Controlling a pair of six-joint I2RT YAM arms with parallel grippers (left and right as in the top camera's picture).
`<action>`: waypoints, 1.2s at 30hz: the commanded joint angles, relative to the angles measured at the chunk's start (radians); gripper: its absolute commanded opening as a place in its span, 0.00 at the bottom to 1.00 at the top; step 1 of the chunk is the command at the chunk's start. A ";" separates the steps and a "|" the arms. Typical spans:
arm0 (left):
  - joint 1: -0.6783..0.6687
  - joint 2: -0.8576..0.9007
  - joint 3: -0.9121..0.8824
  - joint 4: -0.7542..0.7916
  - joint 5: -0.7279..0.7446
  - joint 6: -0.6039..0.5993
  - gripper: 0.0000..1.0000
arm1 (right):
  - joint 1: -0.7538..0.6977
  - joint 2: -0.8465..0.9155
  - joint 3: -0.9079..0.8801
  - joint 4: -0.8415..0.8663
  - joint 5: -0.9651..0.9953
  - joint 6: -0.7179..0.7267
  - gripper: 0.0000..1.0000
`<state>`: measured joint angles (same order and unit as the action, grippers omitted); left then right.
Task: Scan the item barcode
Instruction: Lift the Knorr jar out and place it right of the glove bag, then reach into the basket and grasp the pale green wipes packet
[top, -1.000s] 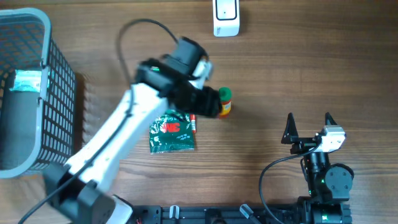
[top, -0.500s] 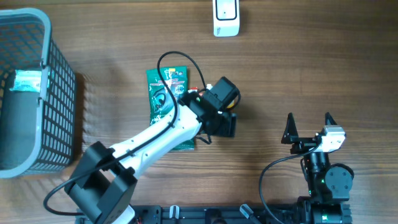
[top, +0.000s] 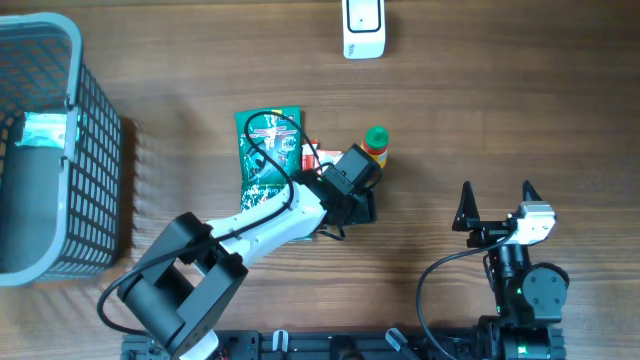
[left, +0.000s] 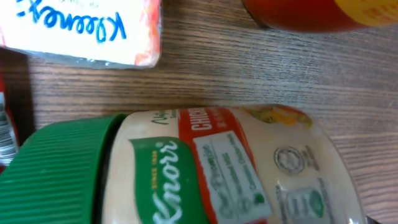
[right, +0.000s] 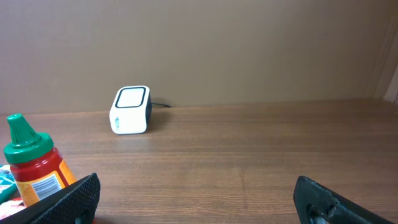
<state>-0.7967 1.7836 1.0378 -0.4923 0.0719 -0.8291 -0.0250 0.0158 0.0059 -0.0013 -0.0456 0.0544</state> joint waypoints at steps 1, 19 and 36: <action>-0.003 -0.012 0.013 0.008 -0.023 -0.017 1.00 | 0.005 -0.002 -0.001 0.002 -0.012 -0.009 0.99; 0.205 -0.453 0.385 -0.223 -0.346 0.246 1.00 | 0.005 -0.002 0.000 0.002 -0.012 -0.009 1.00; 1.336 -0.485 0.499 -0.316 -0.204 0.237 1.00 | 0.005 -0.002 0.000 0.002 -0.012 -0.009 1.00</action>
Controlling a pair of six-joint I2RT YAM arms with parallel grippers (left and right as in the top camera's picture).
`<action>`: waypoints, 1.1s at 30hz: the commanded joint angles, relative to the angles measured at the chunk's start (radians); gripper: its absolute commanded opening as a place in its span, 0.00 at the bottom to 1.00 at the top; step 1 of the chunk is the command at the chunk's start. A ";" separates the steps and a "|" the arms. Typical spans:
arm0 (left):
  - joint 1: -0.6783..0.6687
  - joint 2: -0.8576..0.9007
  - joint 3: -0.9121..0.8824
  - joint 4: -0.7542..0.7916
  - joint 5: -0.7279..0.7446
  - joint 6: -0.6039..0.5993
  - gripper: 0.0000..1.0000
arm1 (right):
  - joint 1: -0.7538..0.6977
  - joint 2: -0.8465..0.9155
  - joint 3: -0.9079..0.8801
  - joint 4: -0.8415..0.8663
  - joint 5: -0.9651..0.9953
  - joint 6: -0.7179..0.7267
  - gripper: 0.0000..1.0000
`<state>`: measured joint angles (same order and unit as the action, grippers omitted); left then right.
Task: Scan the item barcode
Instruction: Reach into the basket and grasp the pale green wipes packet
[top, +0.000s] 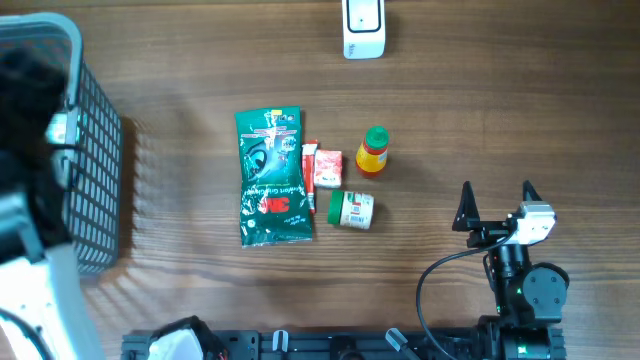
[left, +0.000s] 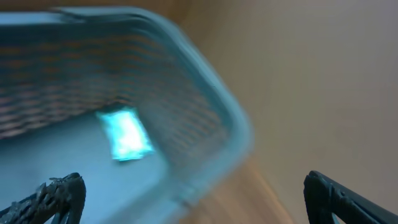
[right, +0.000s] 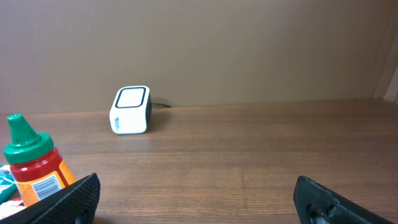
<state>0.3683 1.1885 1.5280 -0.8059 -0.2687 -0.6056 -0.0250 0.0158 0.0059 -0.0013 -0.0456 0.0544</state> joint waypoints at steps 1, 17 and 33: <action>0.201 0.138 0.009 0.000 0.168 0.008 1.00 | 0.005 -0.002 0.000 0.002 -0.012 -0.008 1.00; 0.305 0.723 0.009 0.224 0.301 -0.008 1.00 | 0.005 -0.002 0.000 0.002 -0.012 -0.009 1.00; 0.305 0.951 0.009 0.432 0.221 -0.007 0.97 | 0.005 -0.002 -0.001 0.002 -0.012 -0.009 1.00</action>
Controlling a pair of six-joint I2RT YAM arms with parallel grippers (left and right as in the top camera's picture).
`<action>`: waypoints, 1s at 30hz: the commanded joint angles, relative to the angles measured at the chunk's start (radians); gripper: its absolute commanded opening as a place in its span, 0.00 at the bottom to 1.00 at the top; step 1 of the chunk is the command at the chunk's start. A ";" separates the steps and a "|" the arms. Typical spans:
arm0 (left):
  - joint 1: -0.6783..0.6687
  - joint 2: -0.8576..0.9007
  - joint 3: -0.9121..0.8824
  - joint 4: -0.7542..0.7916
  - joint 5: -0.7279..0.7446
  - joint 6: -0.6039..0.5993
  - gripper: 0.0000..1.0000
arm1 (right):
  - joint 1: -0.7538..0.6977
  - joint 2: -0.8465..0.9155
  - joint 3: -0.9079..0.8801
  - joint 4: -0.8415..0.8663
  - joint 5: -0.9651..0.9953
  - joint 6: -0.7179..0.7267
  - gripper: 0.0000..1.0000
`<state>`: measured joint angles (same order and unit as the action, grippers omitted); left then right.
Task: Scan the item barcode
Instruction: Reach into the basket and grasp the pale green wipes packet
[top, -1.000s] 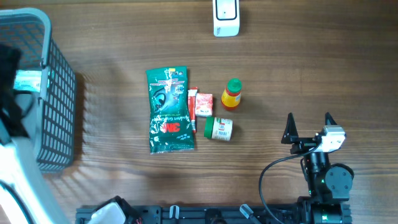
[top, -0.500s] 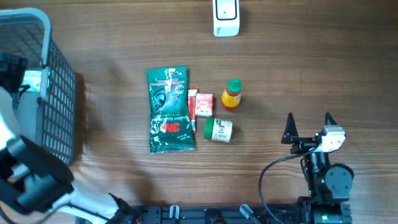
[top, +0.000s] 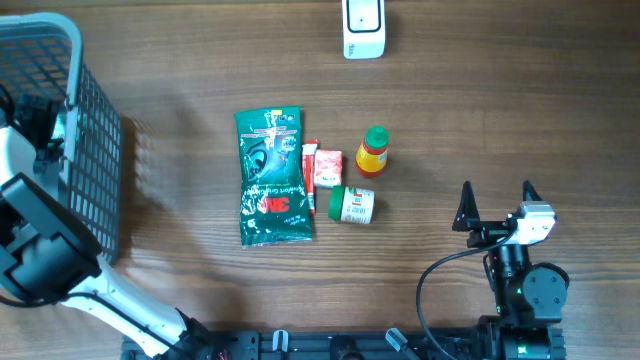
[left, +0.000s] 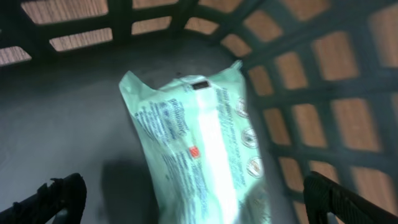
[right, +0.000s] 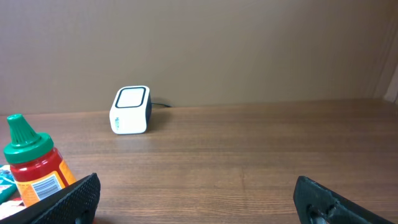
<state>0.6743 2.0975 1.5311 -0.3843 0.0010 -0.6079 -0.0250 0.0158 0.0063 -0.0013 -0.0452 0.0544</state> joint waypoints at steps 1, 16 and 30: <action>-0.001 0.048 0.006 0.018 -0.051 -0.005 0.96 | 0.005 -0.002 -0.001 0.002 -0.013 -0.009 1.00; -0.001 0.069 0.004 0.002 -0.051 0.028 0.04 | 0.005 -0.002 -0.001 0.002 -0.013 -0.009 1.00; 0.023 -0.082 0.005 -0.375 -0.063 -0.025 0.04 | 0.005 -0.002 -0.001 0.002 -0.013 -0.009 1.00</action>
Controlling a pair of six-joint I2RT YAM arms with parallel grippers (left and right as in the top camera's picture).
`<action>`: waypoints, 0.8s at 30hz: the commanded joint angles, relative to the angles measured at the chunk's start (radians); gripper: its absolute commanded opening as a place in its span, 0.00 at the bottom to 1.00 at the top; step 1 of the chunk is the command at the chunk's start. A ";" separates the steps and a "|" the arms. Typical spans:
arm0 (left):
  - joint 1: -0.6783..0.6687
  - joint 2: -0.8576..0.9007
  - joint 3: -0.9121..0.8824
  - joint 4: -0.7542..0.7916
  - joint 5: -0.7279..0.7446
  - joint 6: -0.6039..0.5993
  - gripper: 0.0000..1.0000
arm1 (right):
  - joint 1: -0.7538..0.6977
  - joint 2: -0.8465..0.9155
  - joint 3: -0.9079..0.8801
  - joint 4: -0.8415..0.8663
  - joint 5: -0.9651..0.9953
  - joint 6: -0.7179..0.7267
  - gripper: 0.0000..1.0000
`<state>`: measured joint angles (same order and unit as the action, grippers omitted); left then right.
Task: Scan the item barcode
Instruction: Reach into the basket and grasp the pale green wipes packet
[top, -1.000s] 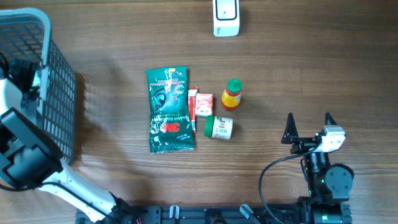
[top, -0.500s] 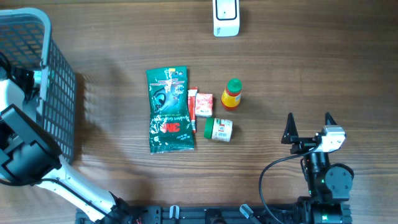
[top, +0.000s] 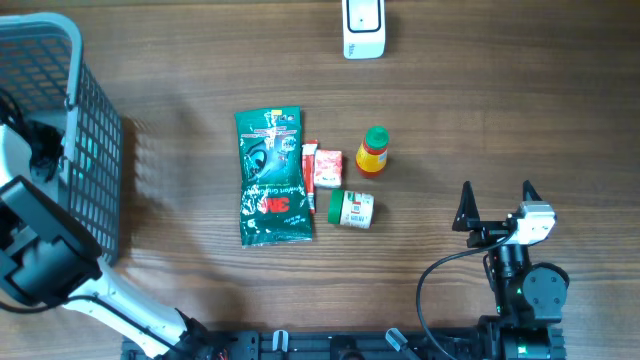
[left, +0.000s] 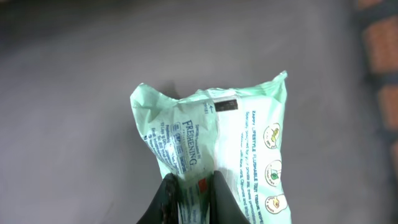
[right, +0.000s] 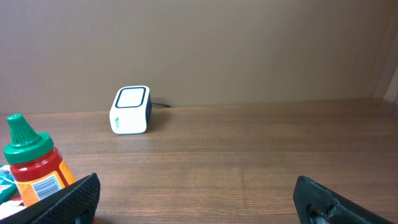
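Observation:
A pale green wipes pack (left: 217, 143) lies on the grey floor of the basket (top: 95, 150). My left gripper (left: 193, 185) is down inside the basket, shut on the near edge of that pack, with the film pinched between both fingers. In the overhead view only the left arm (top: 35, 140) shows at the basket's rim. The white barcode scanner (top: 363, 28) stands at the far edge of the table and also shows as a scanner (right: 130, 109) in the right wrist view. My right gripper (top: 497, 205) rests open at the front right, holding nothing.
In the middle of the table lie a green pouch (top: 272, 175), a small Kleenex pack (top: 326, 168), a green-lidded Knorr jar (top: 351, 209) and a red sauce bottle (top: 373, 150). The basket's mesh walls surround the left gripper.
My left gripper was open above the wipes pack in the basket. Now it sits lower and is shut on the pack's near edge. The right arm has not moved.
At first my left gripper was low over the Knorr jar in the middle of the table. Then it was at the basket, open. A moment later it hung open inside the basket over the wipes pack. Now it grips that pack. The table items stayed put.

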<state>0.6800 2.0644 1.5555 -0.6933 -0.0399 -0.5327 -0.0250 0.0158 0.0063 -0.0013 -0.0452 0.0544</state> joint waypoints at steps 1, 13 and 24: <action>0.019 -0.060 -0.020 -0.083 -0.022 -0.108 0.04 | 0.005 -0.002 -0.001 0.002 -0.013 -0.009 1.00; 0.019 -0.085 -0.020 -0.066 -0.029 -0.104 1.00 | 0.005 -0.002 -0.001 0.002 -0.013 -0.009 1.00; 0.018 0.012 -0.020 -0.040 -0.016 -0.104 0.85 | 0.005 -0.002 -0.001 0.002 -0.013 -0.009 1.00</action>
<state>0.6933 2.0155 1.5455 -0.7326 -0.0547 -0.6277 -0.0250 0.0158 0.0063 -0.0010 -0.0456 0.0544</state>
